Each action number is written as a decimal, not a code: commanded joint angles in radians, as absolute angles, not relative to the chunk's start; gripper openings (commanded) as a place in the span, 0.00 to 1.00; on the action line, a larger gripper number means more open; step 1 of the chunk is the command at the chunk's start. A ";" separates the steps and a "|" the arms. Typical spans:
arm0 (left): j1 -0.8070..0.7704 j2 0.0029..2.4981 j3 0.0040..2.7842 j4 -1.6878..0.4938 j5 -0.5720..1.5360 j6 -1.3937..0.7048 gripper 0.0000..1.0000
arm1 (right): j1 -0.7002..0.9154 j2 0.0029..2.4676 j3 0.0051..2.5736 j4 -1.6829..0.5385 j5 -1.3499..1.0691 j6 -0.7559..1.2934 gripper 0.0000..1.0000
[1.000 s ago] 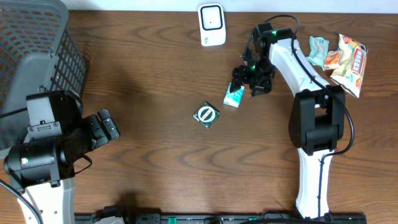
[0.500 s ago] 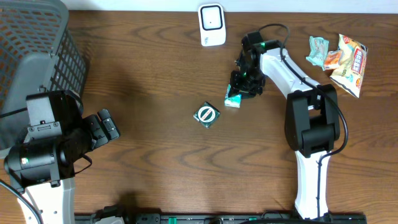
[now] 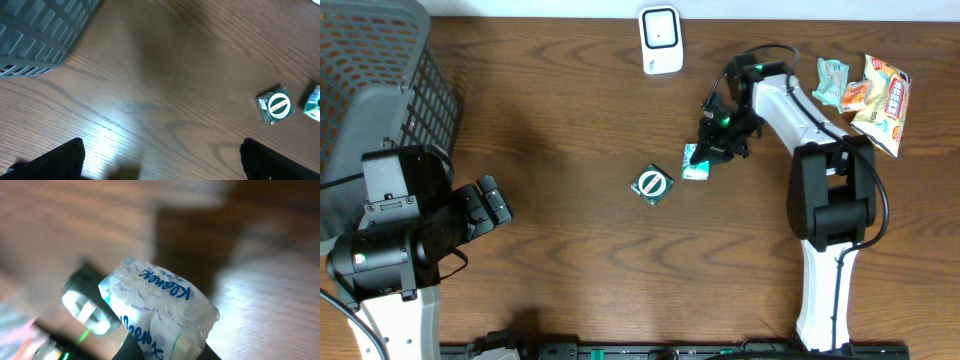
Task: Scan the item barcode
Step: 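Lift the green tissue pack and rotate it with the right gripper, then raise the green tissue pack to the white scanner face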
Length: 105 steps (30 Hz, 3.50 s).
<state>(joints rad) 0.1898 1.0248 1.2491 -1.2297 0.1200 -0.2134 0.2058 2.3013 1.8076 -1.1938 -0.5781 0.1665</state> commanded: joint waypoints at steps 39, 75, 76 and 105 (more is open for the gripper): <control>0.195 1.025 1.247 -1.230 0.104 -0.223 0.98 | 0.072 2.283 1.849 -1.689 -1.408 -1.252 0.01; 0.195 1.025 1.247 -1.230 0.104 -0.223 0.98 | 0.130 2.283 1.848 -1.565 -1.307 -1.113 0.02; 0.195 1.025 1.247 -1.230 0.104 -0.223 0.98 | 0.138 2.283 1.848 -1.536 -1.305 -1.064 0.02; 0.195 1.025 1.247 -1.230 0.104 -0.223 0.97 | 0.367 2.283 2.156 -1.080 0.177 -0.069 0.01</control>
